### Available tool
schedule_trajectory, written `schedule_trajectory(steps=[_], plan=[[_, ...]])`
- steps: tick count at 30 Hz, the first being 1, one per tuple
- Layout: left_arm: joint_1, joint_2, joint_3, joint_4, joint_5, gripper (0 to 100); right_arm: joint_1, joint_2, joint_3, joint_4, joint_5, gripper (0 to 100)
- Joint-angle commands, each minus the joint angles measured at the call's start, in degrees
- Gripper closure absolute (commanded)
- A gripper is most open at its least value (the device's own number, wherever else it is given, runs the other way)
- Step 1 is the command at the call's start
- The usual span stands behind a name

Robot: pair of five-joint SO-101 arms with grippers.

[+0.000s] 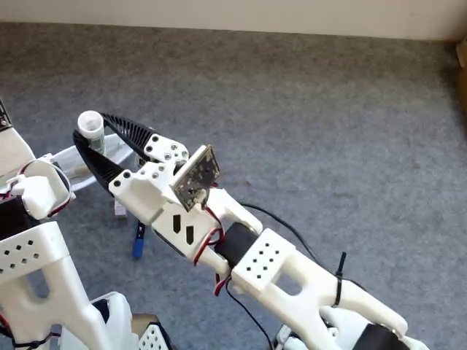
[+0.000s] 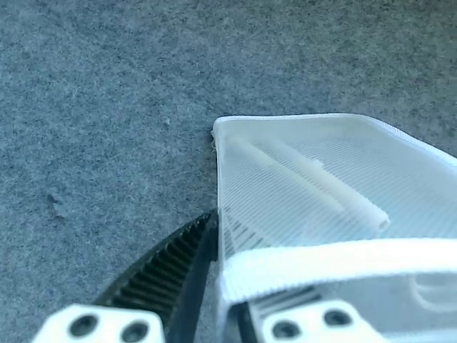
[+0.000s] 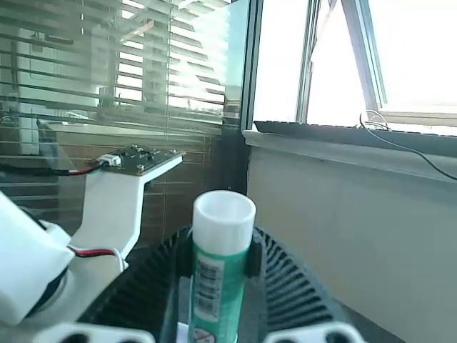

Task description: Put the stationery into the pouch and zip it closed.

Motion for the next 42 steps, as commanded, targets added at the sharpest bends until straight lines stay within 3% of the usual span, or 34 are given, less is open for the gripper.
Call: schedule_trajectory(steps=[1,7,17,37,42], plan=[[0.8,0.9,0.6,-0.8,0.6,99,-0.7,0.3,-1.2,-1.7,-0.7,99.5],[0.7,0.9,0.6,-0.8,0.6,99,-0.7,2.5,-1.2,-2.7,-0.7,99.5],[0.7,0.9,0.6,-0.8,0.6,99,-0.7,5.7,4.3,-16.5,-0.7,99.5],[1.0,0.9,0.5,-0.8,0.7,99,-0.7,5.9,8.0,-16.9,-0.7,99.5],[1.0,0.9,0.5,-0.8,0.7,99,-0.7,12.0,7.9,-16.9,-0.7,99.1]])
